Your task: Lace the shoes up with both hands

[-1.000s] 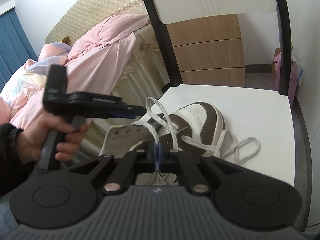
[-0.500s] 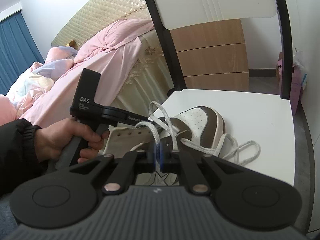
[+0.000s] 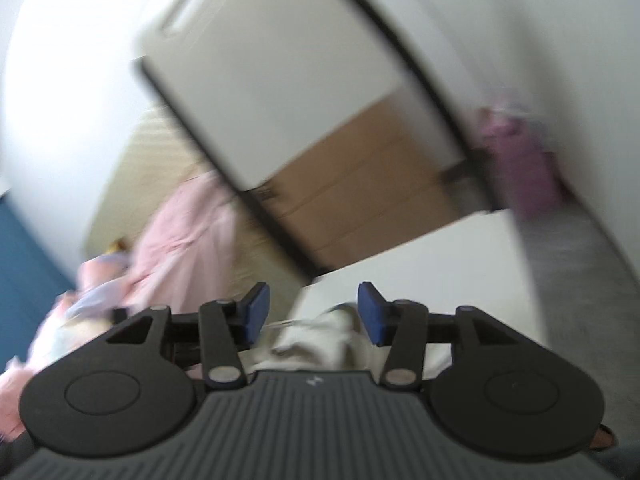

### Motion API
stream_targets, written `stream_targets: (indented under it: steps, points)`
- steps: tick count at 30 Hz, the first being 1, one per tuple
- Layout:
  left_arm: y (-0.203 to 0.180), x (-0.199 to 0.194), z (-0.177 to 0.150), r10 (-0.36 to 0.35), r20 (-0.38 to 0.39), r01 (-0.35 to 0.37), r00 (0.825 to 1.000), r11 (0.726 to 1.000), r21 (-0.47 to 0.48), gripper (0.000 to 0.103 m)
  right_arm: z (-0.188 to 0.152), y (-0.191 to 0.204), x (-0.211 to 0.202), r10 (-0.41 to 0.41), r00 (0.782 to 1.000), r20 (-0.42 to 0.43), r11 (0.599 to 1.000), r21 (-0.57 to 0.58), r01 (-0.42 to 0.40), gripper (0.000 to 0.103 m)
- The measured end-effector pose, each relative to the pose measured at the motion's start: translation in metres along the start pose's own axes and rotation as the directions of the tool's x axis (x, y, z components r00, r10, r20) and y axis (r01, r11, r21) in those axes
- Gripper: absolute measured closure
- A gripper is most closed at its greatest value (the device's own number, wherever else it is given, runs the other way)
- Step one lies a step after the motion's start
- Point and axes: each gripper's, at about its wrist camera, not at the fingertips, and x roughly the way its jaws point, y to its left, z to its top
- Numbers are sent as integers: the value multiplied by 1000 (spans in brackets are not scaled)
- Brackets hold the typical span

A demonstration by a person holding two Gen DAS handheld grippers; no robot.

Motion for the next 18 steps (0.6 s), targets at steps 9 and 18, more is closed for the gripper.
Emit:
stream_targets:
  steps: [9, 18]
  points:
    - [20, -13, 12, -21, 56, 25, 998, 997, -72, 103, -13, -5, 68, -284, 931, -228, 957, -125, 261, 56]
    - [34, -3, 8, -115, -60, 106, 992, 985, -135, 102, -21, 5, 91, -363, 910, -201, 909, -292, 298, 62]
